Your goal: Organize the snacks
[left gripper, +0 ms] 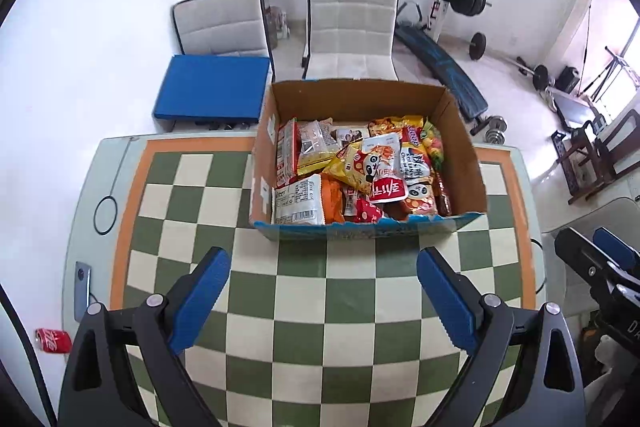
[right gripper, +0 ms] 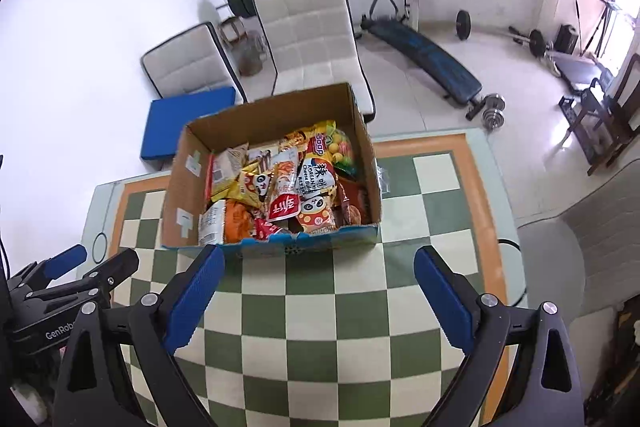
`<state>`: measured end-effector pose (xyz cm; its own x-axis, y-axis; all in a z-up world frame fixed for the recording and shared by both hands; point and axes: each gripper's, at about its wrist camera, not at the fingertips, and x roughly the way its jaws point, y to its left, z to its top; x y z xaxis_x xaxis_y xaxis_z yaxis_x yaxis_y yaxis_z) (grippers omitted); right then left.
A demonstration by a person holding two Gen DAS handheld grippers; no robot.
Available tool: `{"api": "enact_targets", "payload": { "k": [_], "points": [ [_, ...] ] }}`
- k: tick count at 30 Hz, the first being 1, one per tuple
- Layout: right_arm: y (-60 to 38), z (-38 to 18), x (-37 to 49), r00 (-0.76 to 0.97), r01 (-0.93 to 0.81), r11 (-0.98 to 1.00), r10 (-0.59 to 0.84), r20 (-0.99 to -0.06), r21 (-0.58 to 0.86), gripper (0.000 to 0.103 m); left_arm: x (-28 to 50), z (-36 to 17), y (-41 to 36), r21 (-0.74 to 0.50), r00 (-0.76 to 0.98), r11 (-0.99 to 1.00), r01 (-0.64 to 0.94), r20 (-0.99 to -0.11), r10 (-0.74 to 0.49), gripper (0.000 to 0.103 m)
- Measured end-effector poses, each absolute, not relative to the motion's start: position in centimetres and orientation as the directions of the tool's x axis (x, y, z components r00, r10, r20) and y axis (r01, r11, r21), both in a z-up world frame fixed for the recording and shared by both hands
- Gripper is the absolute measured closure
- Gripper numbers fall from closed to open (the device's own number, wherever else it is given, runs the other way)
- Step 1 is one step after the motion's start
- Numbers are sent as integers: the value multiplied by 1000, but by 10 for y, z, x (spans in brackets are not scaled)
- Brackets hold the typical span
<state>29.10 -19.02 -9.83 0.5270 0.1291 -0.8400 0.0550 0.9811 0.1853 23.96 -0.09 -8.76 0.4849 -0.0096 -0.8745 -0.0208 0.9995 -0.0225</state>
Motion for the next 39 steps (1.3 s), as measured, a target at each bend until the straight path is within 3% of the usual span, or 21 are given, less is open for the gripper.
{"api": "enact_targets", "payload": {
  "k": [21, 39],
  "points": [
    [-189, -6, 162, 637, -7, 986, 133, -759, 167, 5, 151, -18, -14, -31, 583, 999, -8, -812, -21, 7],
    [-198, -17, 182, 647, 50, 992, 55, -761, 115, 2, 170, -38, -13, -10, 590, 999, -48, -807, 21, 1]
  ]
}}
